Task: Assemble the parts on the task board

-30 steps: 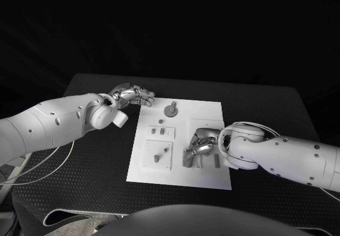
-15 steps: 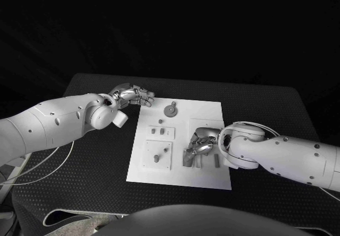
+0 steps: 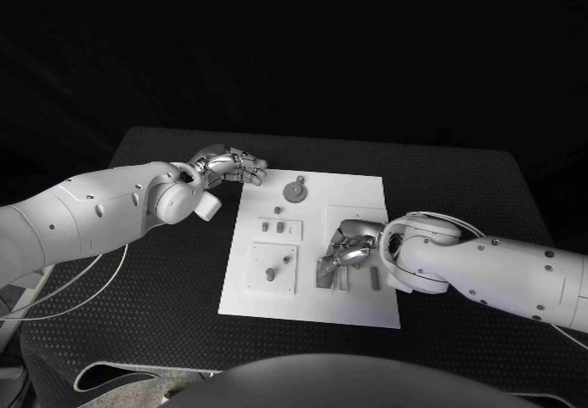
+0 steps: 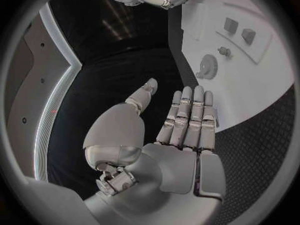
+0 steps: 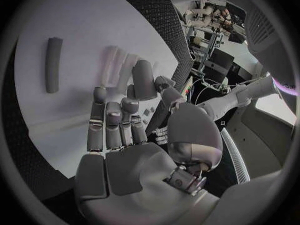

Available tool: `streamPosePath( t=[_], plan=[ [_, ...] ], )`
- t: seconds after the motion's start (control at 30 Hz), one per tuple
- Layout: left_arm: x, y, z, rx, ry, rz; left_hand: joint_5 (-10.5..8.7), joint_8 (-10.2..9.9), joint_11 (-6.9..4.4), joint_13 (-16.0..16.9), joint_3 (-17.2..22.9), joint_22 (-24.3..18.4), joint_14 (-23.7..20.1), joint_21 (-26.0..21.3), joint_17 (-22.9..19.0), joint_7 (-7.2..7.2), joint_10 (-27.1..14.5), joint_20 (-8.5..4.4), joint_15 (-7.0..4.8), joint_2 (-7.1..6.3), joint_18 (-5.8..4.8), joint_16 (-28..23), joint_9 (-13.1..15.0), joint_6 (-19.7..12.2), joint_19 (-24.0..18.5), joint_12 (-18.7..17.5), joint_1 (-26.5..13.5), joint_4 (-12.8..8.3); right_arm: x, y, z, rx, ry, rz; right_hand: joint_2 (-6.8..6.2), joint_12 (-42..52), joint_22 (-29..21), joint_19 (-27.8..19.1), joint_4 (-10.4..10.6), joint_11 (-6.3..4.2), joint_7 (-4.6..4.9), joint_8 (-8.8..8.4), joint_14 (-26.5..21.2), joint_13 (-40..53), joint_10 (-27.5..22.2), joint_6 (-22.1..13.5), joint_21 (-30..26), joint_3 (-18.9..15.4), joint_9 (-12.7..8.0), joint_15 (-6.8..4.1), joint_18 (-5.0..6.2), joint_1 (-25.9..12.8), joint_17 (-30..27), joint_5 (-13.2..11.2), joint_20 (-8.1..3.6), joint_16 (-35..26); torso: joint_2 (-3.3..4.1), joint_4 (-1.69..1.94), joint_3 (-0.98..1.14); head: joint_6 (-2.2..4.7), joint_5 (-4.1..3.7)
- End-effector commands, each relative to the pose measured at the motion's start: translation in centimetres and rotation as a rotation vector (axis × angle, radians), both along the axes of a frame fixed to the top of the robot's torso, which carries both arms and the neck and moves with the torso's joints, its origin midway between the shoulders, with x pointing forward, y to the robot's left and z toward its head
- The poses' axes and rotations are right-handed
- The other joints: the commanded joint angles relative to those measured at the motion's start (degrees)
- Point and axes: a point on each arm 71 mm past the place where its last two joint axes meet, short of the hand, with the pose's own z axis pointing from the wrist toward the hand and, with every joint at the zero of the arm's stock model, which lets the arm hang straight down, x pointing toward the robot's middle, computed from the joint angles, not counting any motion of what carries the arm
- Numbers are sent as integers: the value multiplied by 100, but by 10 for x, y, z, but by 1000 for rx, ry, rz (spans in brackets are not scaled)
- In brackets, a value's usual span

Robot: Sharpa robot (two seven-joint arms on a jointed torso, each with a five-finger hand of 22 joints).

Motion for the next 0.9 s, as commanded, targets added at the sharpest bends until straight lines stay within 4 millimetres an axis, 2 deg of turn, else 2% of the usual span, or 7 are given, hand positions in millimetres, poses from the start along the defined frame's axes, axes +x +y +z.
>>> streamPosePath(
  t=[0.03, 0.33, 0.67, 0.9],
  plan=[
    [-1, -2, 1, -12, 4, -17, -9, 27, 13, 0, 39, -6, -25, 27, 10, -5, -44, -5, 33, 10, -43, -33, -6, -41, -45, 9, -50, 11, -2, -2, -1, 9, 19, -9, 120, 19, 87, 44, 24, -38, -4, 21, 47, -14, 90, 40, 30, -43, -3, -76, 77, 65, -14, 22, -13, 23, -1, 1, -1, 3, 1],
    [-1, -3, 0, -11, 8, -20, -13, 27, 13, 1, 38, -6, -25, 27, 13, -5, -45, -4, 33, 10, -43, -35, -7, -42, -47, 9, -59, 16, -1, -2, 5, 22, 41, -13, 82, 19, 80, 69, 75, -50, -15, 24, 67, -26, 115, 70, 25, -25, -15, -86, 77, 27, -25, 22, -29, 25, -1, -2, -3, 9, -1],
    [-1, -3, 0, -9, 13, -26, -16, 28, 14, 1, 36, -6, -26, 27, 17, -5, -46, -4, 34, 9, -43, -37, -7, -43, -48, 9, -68, 19, 0, 1, 12, 93, 138, -53, 64, 19, 76, 107, 141, -65, -30, 30, 101, -39, 149, 103, 27, -11, -27, -100, 77, -23, -39, 22, -46, 31, 1, 4, 4, 2, 9],
    [-1, -3, 0, -7, 17, -28, -18, 27, 14, 0, 35, -6, -28, 26, 19, -5, -48, -4, 34, 7, -43, -39, -7, -45, -51, 8, -72, 20, 9, -11, 24, 24, 193, -60, 32, 6, 73, 114, 257, -68, -33, 19, 112, -56, 165, 108, 11, -21, -48, -108, 77, -149, -57, 21, -55, 23, 1, -11, -4, 3, 11]
  ],
)
